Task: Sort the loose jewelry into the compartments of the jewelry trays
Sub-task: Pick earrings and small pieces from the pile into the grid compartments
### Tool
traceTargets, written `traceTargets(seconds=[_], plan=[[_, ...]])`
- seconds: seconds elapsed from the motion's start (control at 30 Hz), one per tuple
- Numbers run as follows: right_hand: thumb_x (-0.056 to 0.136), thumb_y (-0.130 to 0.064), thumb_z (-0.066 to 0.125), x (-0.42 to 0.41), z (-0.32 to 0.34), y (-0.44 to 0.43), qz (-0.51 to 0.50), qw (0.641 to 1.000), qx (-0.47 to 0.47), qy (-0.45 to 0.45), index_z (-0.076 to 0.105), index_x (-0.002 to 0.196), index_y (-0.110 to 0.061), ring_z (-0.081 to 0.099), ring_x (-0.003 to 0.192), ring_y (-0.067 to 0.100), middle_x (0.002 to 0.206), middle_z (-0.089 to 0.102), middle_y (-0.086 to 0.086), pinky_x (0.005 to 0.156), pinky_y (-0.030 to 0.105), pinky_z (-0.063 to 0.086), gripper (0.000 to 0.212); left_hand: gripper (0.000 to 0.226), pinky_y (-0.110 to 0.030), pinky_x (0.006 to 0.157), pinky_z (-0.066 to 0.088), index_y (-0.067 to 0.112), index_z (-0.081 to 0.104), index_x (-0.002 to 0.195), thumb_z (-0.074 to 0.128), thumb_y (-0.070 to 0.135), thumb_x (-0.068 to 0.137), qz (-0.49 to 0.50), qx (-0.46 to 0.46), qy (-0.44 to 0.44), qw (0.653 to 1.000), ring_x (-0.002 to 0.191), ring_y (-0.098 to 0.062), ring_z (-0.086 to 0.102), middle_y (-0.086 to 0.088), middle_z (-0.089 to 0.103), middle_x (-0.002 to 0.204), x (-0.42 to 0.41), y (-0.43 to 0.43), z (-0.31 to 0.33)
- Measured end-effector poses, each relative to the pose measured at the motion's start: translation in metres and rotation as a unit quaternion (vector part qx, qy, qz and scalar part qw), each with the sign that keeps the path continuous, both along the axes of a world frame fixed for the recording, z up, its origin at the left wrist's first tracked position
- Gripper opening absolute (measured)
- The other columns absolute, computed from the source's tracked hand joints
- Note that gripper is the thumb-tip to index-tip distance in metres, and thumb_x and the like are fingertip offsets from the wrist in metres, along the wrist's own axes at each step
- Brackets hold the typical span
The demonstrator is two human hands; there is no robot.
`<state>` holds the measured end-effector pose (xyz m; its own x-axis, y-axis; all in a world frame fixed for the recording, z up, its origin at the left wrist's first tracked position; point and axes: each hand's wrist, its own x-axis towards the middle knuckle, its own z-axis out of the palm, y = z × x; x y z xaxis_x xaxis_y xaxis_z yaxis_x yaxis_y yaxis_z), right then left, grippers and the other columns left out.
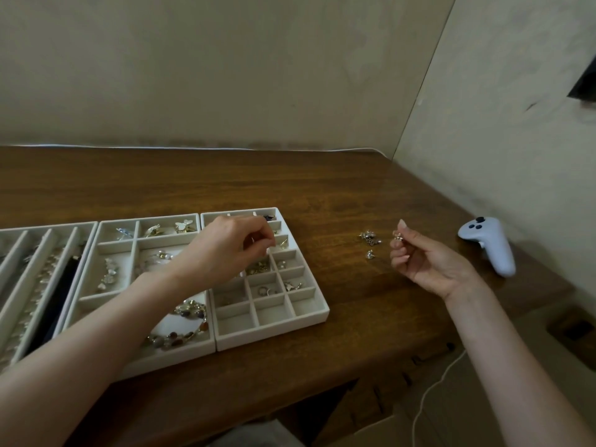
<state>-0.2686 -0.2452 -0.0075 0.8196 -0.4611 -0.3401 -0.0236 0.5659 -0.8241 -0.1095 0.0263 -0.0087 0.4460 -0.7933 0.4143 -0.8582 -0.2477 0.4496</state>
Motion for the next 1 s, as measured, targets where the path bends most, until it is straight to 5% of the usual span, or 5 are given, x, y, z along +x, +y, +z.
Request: traceTargets(seconds=[0.17, 0.27, 0.43, 0.67, 1.0], plan=[[0.065, -0.016, 0.079, 0.007, -0.001, 0.007, 0.017, 1.0, 0.007, -0.015, 0.059, 0.07, -0.013, 0.046, 0.049, 0.007, 0.059, 0.052, 0.002, 0.04, 0.014, 0.041, 0.021, 0.008, -0.012, 0.064, 0.045, 0.019, 0.064, 0.092, 0.057, 0.02, 0.088, 0.001, 0.003, 0.001, 1.0, 0.075, 0.001, 0.059, 0.012, 0.061, 0.082, 0.0, 0.0, 0.001], [0.063, -0.023, 0.082, 0.007, -0.002, 0.017, 0.066, 0.994, -0.089, 0.006, 0.063, 0.068, -0.013, 0.047, 0.051, 0.008, 0.062, 0.052, 0.002, 0.043, 0.017, 0.041, 0.022, 0.007, -0.01, 0.063, 0.044, 0.02, 0.064, 0.092, 0.057, 0.019, 0.088, 0.004, 0.002, -0.001, 1.0, 0.074, 0.002, 0.058, 0.014, 0.06, 0.08, 0.0, 0.0, 0.0], [0.063, -0.036, 0.072, 0.004, 0.002, 0.07, 0.148, 0.917, -0.362, 0.072, 0.068, 0.069, -0.017, 0.057, 0.065, 0.007, 0.069, 0.066, -0.003, 0.065, 0.024, 0.044, 0.019, 0.007, -0.01, 0.062, 0.044, 0.02, 0.064, 0.092, 0.058, 0.019, 0.088, 0.003, 0.004, -0.004, 1.0, 0.073, 0.002, 0.058, 0.014, 0.06, 0.08, 0.0, 0.0, 0.0], [0.062, -0.04, 0.069, 0.006, 0.005, 0.105, 0.217, 0.858, -0.463, 0.054, 0.072, 0.075, -0.021, 0.062, 0.086, -0.004, 0.081, 0.069, -0.015, 0.082, 0.021, 0.043, 0.022, 0.009, -0.015, 0.068, 0.048, 0.019, 0.064, 0.093, 0.058, 0.019, 0.088, 0.005, 0.008, -0.004, 1.0, 0.076, -0.002, 0.06, 0.011, 0.062, 0.083, 0.0, 0.0, 0.0], [0.088, -0.021, 0.062, 0.014, -0.006, 0.025, -0.073, 0.85, -0.512, 0.101, 0.07, 0.097, -0.019, 0.054, 0.073, 0.002, 0.084, 0.065, -0.009, 0.066, 0.019, 0.038, 0.012, 0.01, -0.01, 0.064, 0.044, 0.019, 0.063, 0.095, 0.056, 0.019, 0.089, -0.002, 0.02, -0.003, 1.0, 0.073, 0.003, 0.056, 0.015, 0.057, 0.082, -0.001, 0.0, 0.002]])
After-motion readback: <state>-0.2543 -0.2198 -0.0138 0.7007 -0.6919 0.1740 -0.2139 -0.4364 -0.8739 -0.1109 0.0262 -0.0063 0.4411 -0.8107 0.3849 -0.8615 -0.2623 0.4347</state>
